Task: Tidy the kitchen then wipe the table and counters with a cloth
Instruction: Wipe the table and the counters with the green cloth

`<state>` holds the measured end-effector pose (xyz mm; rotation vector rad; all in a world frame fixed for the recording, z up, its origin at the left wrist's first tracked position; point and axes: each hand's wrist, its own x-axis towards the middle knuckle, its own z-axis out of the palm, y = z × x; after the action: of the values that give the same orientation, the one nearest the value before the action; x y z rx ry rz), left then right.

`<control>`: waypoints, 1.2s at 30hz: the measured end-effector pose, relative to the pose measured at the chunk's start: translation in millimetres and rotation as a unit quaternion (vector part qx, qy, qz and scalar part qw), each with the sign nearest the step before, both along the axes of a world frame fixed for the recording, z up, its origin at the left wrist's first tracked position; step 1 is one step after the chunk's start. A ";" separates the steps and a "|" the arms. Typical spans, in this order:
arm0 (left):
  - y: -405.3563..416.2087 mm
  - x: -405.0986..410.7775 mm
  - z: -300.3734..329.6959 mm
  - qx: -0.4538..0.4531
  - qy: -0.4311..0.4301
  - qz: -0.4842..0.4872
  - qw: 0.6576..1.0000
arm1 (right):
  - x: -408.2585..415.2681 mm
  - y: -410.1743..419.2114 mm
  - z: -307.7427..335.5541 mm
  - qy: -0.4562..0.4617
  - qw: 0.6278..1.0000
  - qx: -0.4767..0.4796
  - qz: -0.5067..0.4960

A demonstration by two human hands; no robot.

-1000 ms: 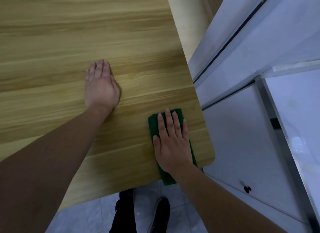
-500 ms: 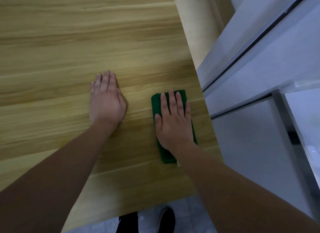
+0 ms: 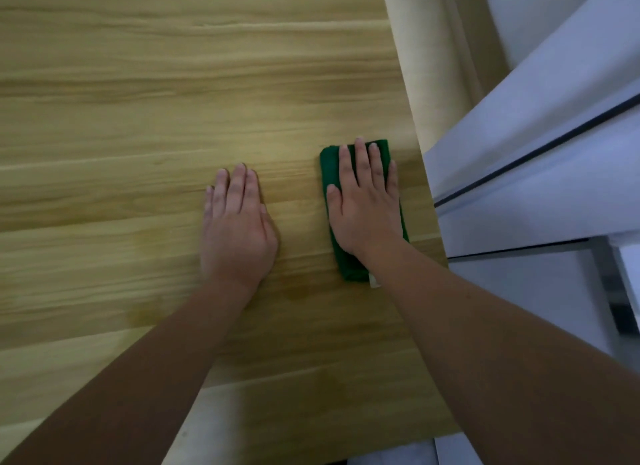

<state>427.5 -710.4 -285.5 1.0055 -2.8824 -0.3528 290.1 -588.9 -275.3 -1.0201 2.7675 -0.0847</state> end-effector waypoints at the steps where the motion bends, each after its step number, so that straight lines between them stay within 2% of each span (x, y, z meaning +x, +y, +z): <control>1: -0.5 0.3 0.5 0.001 0.001 -0.001 1.000 | 0.6 -0.4 1.1 0.001 1.000 0.003 0.002; 7: -13.7 2.0 5.8 0.023 0.033 -0.022 0.999 | 1.8 -0.3 1.9 0.002 1.000 0.005 0.002; 11: -65.9 3.8 8.7 0.011 0.068 -0.058 0.996 | 1.2 -0.5 0.8 0.006 1.000 0.009 0.000; 14: -106.0 13.7 7.8 -0.020 0.043 -0.026 0.999 | 1.4 0.0 1.3 0.007 1.000 0.010 0.000; 18: -115.0 28.9 3.0 0.000 -0.007 0.019 1.000 | 1.0 -0.7 2.1 0.006 1.000 0.016 0.000; 26: -116.3 32.2 -1.4 -0.006 -0.009 0.016 1.000 | 16.6 -22.4 3.8 0.007 0.999 0.022 -0.041; 31: -117.5 31.8 -3.2 -0.007 -0.009 0.020 1.000 | 40.3 -80.7 -0.3 -0.007 1.000 -0.002 0.008; 36: -116.8 31.8 -2.2 -0.009 -0.007 0.019 1.000 | 40.0 -78.8 -1.2 -0.012 1.000 0.009 0.006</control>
<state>459.3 -827.2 -287.7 1.0632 -2.8695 -0.3180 330.0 -667.7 -276.6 -1.0253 2.7351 -0.0682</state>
